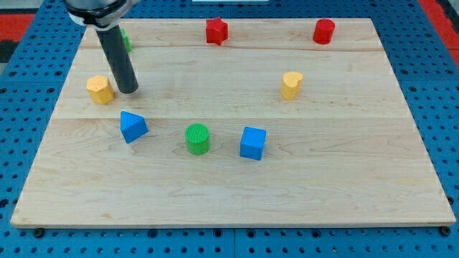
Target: Push the blue cubeyellow heart to the top side
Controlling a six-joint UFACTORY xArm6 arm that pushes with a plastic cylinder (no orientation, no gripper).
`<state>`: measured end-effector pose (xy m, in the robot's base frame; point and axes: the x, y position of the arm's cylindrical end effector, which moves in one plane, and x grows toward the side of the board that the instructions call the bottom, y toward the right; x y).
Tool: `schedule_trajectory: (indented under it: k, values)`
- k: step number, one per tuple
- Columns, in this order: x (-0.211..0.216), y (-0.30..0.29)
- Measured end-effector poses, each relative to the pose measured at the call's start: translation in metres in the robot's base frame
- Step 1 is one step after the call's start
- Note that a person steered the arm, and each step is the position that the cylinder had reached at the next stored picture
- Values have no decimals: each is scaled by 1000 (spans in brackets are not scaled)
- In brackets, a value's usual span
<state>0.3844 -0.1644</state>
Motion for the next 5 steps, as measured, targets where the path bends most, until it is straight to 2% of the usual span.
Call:
schedule_trajectory:
  k: [1, 3, 4, 5]
  values:
    - [5, 48]
    - [44, 139]
    - [86, 141]
    - [116, 166]
